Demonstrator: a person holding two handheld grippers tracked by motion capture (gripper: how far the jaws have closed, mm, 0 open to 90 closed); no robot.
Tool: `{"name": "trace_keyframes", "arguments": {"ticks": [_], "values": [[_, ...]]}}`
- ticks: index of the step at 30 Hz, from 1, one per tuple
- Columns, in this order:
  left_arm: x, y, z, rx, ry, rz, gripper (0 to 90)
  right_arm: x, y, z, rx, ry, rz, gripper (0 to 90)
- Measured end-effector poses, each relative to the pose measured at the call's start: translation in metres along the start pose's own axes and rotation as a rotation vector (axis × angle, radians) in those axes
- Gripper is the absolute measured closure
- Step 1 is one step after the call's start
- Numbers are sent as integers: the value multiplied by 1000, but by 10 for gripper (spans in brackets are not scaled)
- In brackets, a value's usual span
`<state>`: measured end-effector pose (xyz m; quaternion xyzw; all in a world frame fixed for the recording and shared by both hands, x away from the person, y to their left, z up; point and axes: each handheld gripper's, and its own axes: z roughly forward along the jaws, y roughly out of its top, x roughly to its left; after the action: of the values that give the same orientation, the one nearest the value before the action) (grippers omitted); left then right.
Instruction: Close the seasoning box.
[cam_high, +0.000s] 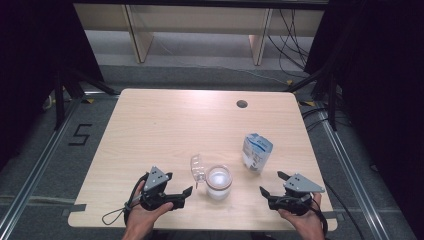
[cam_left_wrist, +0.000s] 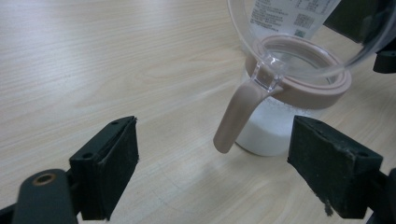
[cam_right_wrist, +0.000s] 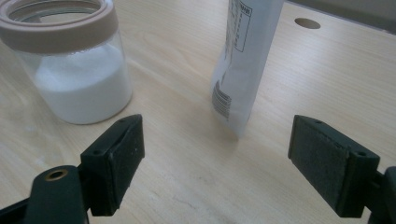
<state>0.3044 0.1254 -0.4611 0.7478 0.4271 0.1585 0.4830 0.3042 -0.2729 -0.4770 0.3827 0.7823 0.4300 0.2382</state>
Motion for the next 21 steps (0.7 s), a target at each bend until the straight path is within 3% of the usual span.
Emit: {"name": "trace_keyframes", "arguments": {"ticks": [2,4,5,8,9,11,12,13,15,17,18,21], "values": [[1,3,-1,-3,-2,7,163,-2,0,0,-2,8,-18,191],[1,6,-3,-8,9,-20,171,-2,-1,-1,0,4,-4,192],[1,7,-3,-13,-2,-23,192,-4,-1,-1,-17,-2,-34,191],[2,10,-5,-24,-11,-11,250,-2,-1,-2,0,4,1,191],[1,11,-5,-26,-6,-20,287,-5,-1,-1,-22,-5,-33,192],[0,13,-5,-36,-16,8,365,-2,-1,-3,0,3,0,193],[-1,14,-5,-45,-18,-3,403,-2,-1,-3,-1,3,2,193],[-1,15,-6,-43,-17,21,432,0,-2,-3,4,2,19,193],[-2,16,-5,-55,-27,26,516,-1,-2,-3,0,24,9,193],[-5,18,-6,-52,-27,56,595,-2,-2,-3,-2,29,-14,193],[-7,19,-5,-58,-37,55,637,-1,-2,-5,5,35,14,193],[-9,22,-4,-63,-39,77,721,-1,-3,-6,2,25,11,194]]}}
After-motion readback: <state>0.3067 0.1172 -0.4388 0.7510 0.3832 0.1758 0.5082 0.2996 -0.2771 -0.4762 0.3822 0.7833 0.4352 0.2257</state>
